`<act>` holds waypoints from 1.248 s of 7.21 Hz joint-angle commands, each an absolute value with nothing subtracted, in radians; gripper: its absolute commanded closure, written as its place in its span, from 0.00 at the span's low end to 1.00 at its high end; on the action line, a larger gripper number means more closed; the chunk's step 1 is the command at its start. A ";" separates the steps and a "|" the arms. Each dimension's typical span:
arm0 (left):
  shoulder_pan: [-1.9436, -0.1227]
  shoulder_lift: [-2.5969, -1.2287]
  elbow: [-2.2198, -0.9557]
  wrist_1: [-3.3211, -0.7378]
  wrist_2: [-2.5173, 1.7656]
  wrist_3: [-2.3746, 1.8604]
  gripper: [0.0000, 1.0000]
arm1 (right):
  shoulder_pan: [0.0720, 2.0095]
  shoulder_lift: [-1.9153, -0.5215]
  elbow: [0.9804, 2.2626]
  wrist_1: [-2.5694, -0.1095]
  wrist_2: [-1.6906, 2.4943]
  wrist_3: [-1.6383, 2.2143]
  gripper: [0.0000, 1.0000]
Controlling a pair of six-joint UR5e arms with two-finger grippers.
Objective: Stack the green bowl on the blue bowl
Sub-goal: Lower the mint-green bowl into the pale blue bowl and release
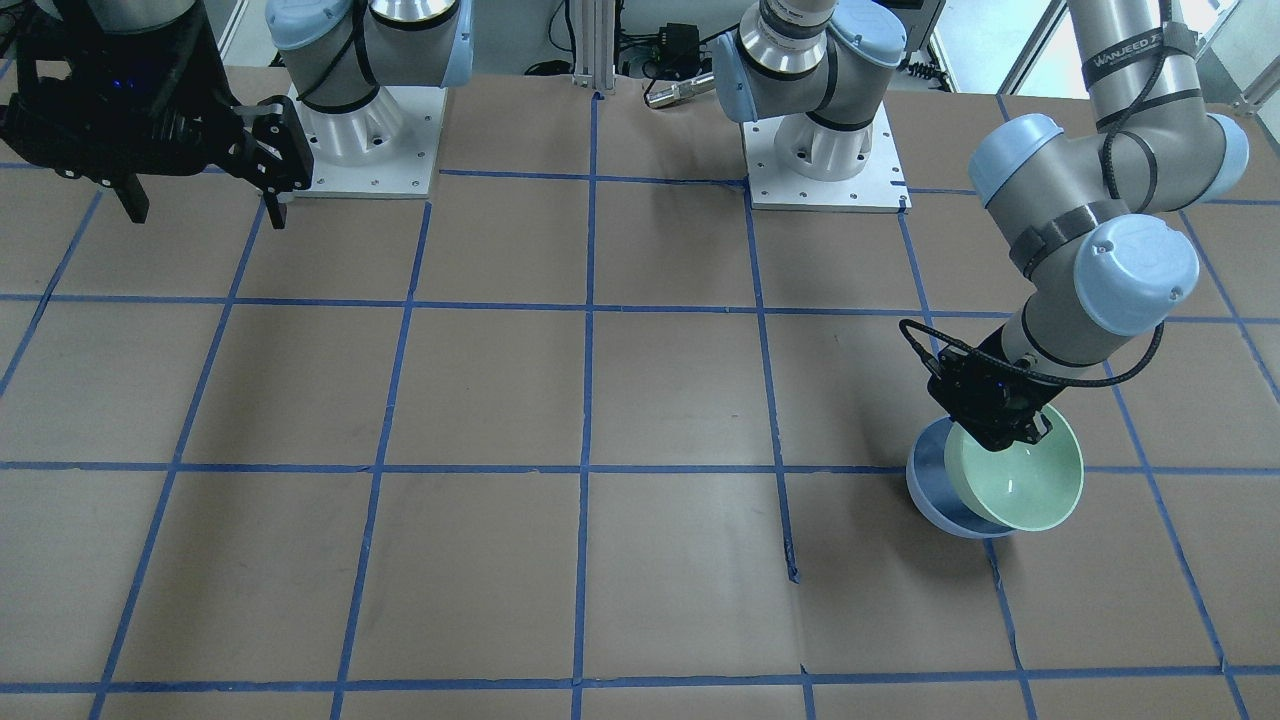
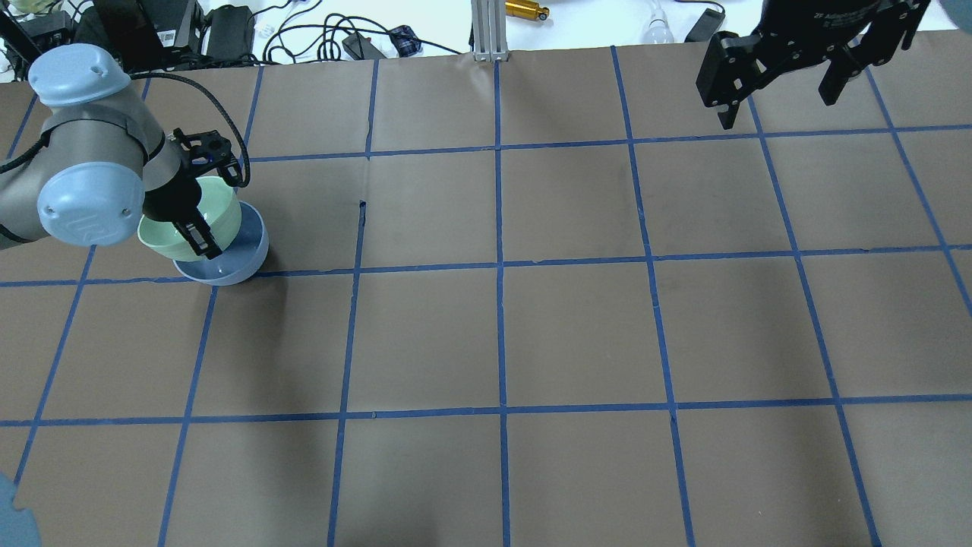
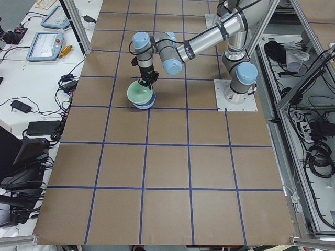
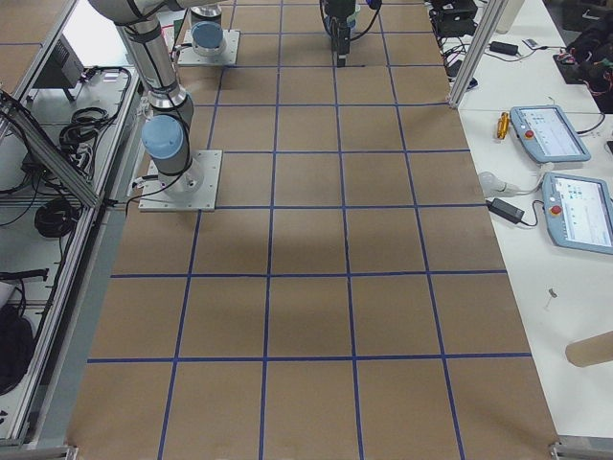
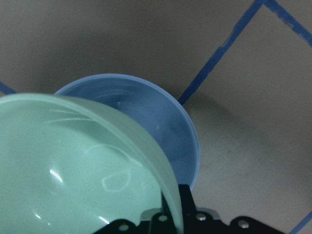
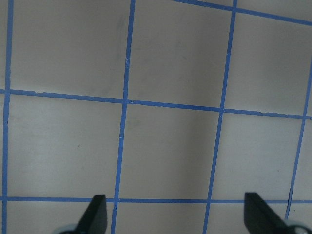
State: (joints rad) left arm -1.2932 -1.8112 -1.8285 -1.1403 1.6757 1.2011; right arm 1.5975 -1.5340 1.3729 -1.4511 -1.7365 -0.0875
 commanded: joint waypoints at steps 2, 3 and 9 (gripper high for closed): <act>-1.302 -1.795 -1.844 -1.146 1.651 1.194 0.01 | 1.598 -1.534 1.373 -1.451 -1.736 -0.087 0.00; -1.301 -1.789 -1.845 -1.152 1.634 1.193 0.00 | 1.598 -1.534 1.373 -1.451 -1.736 -0.087 0.00; -1.345 -1.678 -1.717 -1.336 1.546 0.601 0.00 | 1.597 -1.534 1.373 -1.451 -1.736 -0.087 0.00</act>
